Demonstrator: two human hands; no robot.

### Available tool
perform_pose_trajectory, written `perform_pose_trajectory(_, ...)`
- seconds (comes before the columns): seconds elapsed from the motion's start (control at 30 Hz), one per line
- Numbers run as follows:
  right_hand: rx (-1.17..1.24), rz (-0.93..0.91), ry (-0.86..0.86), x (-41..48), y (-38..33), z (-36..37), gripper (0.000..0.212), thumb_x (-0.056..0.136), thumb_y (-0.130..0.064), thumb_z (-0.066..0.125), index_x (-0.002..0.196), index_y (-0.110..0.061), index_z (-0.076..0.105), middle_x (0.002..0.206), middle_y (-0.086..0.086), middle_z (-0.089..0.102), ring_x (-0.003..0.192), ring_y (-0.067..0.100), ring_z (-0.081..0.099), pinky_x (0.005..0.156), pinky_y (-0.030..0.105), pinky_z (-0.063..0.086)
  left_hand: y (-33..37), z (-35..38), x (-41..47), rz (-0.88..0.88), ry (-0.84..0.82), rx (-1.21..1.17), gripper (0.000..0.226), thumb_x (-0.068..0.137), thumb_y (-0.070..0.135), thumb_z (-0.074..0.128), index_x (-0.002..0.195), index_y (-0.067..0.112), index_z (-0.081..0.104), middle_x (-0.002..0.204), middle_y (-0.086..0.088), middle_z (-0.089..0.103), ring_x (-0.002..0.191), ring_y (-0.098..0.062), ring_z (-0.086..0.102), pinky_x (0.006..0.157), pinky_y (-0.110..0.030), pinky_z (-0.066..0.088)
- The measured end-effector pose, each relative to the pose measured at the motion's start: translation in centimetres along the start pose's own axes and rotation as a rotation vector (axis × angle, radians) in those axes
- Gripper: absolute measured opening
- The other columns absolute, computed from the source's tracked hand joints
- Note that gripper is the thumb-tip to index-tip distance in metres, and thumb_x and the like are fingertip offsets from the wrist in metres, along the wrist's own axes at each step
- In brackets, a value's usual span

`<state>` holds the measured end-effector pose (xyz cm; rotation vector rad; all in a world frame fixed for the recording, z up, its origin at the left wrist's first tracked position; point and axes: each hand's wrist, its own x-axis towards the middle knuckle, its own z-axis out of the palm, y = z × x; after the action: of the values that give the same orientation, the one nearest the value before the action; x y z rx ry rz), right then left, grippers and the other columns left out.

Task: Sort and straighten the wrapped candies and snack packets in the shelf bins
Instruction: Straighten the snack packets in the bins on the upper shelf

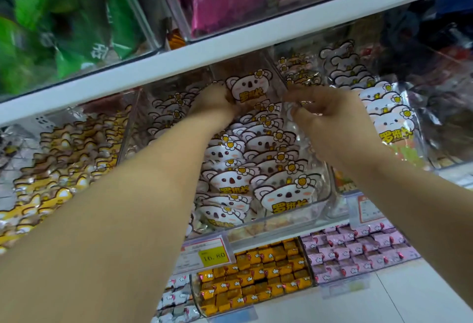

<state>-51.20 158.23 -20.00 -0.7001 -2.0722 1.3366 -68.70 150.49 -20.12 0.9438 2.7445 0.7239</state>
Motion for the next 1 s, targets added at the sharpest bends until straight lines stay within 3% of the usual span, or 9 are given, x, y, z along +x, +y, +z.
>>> perform_pose_trajectory(0.13,0.011,0.015,0.009,0.0,0.1,0.1,0.028,0.090,-0.010,0.053,0.109,-0.023,0.068,0.094,0.001,0.066,0.035,-0.010,0.045,0.035,0.003,0.028,0.2,-0.8,-0.9,0.059,0.201,-0.186,0.050,0.086,0.033,0.066,0.132,0.023,0.050,0.135,0.004,0.052,0.121,-0.013,0.048,0.090,-0.018,0.033)
perform_pose_trajectory(0.3,0.028,0.015,0.010,0.0,0.2,0.2,0.028,0.090,-0.009,0.053,0.110,-0.021,0.068,0.076,-0.009,0.058,0.036,-0.011,0.045,0.036,0.003,0.028,0.8,-1.4,0.1,0.114,0.098,0.002,0.038,0.090,0.035,0.061,0.124,0.020,0.056,0.124,0.002,0.058,0.100,-0.007,0.049,0.079,-0.021,0.035)
perform_pose_trajectory(0.47,-0.004,0.010,0.024,0.0,0.1,0.3,0.027,0.089,-0.010,0.055,0.109,-0.021,0.069,0.076,-0.003,0.061,0.035,-0.009,0.045,0.035,0.003,0.027,0.6,-1.1,-0.4,0.115,-0.001,0.159,0.041,0.092,0.035,0.058,0.130,0.021,0.052,0.133,-0.002,0.053,0.119,-0.018,0.049,0.085,-0.024,0.034)
perform_pose_trajectory(0.57,0.006,0.026,0.007,-0.1,-0.2,0.3,0.026,0.089,-0.008,0.054,0.108,-0.020,0.069,0.075,-0.007,0.058,0.033,-0.006,0.045,0.034,0.004,0.026,0.9,-1.2,-1.2,0.180,-0.060,0.318,0.029,0.097,0.033,0.048,0.124,0.023,0.055,0.123,-0.002,0.056,0.110,-0.020,0.052,0.077,-0.025,0.036)
perform_pose_trajectory(0.7,-0.012,0.028,0.000,0.0,-0.2,0.3,0.028,0.089,-0.010,0.054,0.109,-0.022,0.068,0.073,-0.008,0.057,0.030,0.001,0.041,0.034,0.005,0.025,1.3,-2.3,-1.0,0.059,-0.127,-0.025,0.038,0.102,0.036,0.030,0.128,0.020,0.052,0.102,0.007,0.048,0.099,-0.009,0.045,0.073,-0.018,0.033)
perform_pose_trajectory(0.77,-0.002,0.029,0.008,-0.1,-0.2,0.3,0.027,0.089,-0.010,0.054,0.107,-0.024,0.068,0.081,-0.001,0.063,0.030,0.002,0.040,0.034,0.007,0.026,0.8,-2.2,-0.1,0.050,0.091,-0.180,0.036,0.103,0.029,0.030,0.125,0.014,0.055,0.104,0.008,0.053,0.098,-0.008,0.054,0.069,-0.009,0.036)
perform_pose_trajectory(0.83,0.021,0.029,0.003,-0.1,-0.3,0.2,0.028,0.089,-0.008,0.052,0.108,-0.021,0.068,0.081,-0.002,0.062,0.030,0.000,0.041,0.034,0.006,0.026,0.5,-1.6,0.9,0.109,0.237,-0.069,0.032,0.099,0.026,0.040,0.124,0.015,0.056,0.115,0.002,0.060,0.104,-0.015,0.058,0.086,-0.017,0.045)
perform_pose_trajectory(0.9,0.020,0.021,0.003,0.0,-0.1,0.3,0.029,0.089,-0.007,0.051,0.108,-0.019,0.069,0.075,-0.008,0.056,0.031,-0.004,0.043,0.034,0.004,0.026,0.5,-0.8,1.9,0.098,0.117,0.046,0.039,0.095,0.021,0.047,0.134,0.019,0.047,0.131,-0.005,0.054,0.119,-0.023,0.052,0.098,-0.031,0.043)
perform_pose_trajectory(1.0,0.053,0.026,0.006,0.3,0.3,0.4,0.026,0.089,-0.009,0.054,0.106,-0.019,0.071,0.065,-0.021,0.047,0.035,-0.009,0.045,0.036,0.004,0.028,1.0,0.0,2.8,0.047,-0.008,0.189,0.049,0.093,0.025,0.043,0.142,0.024,0.036,0.144,-0.013,0.040,0.131,-0.033,0.038,0.105,-0.037,0.033)
